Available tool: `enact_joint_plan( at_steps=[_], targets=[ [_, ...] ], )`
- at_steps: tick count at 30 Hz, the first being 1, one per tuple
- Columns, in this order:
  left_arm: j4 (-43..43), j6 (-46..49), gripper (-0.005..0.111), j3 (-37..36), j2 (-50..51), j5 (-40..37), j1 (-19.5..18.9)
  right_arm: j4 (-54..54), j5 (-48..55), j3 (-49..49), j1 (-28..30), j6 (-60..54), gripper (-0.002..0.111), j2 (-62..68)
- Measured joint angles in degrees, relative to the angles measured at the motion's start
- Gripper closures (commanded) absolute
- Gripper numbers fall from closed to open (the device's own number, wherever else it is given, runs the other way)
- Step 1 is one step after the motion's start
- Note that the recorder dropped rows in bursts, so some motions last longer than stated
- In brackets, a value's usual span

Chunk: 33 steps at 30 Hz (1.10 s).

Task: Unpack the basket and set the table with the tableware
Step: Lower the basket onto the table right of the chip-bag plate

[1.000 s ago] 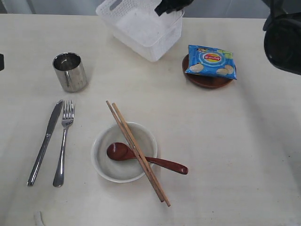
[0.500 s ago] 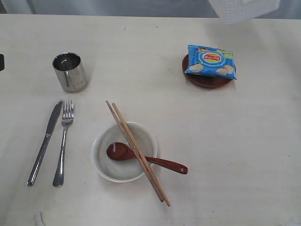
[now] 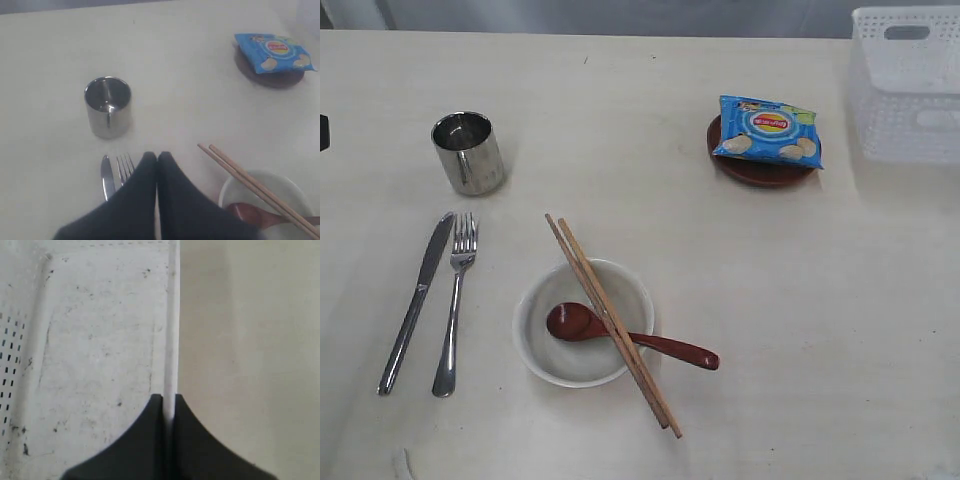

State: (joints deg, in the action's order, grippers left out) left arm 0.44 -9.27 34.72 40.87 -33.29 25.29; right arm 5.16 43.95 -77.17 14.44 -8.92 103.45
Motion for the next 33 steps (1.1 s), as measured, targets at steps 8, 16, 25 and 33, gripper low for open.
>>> enact_joint_plan(
  at_steps=[8, 16, 25, 33],
  targets=[
    [0.00, 0.00, 0.107, 0.00, 0.00, 0.00, 0.00, 0.36, -11.24, 13.38, 0.00, 0.62, 0.109, -0.39],
    [0.00, 0.11, 0.107, 0.00, 0.00, 0.00, 0.00, 0.74, -14.28, 15.33, -1.69, -1.69, 0.109, 0.64],
    [0.00, 0.11, 0.107, 0.00, 0.00, 0.00, 0.00, -0.10, -17.32, 14.76, -7.97, -4.66, 0.109, 4.31],
    [-0.01, 0.11, 0.107, 0.00, 0.00, 0.00, 0.00, 3.34, -20.54, 13.94, -15.30, -4.33, 0.109, 5.34]
  ],
)
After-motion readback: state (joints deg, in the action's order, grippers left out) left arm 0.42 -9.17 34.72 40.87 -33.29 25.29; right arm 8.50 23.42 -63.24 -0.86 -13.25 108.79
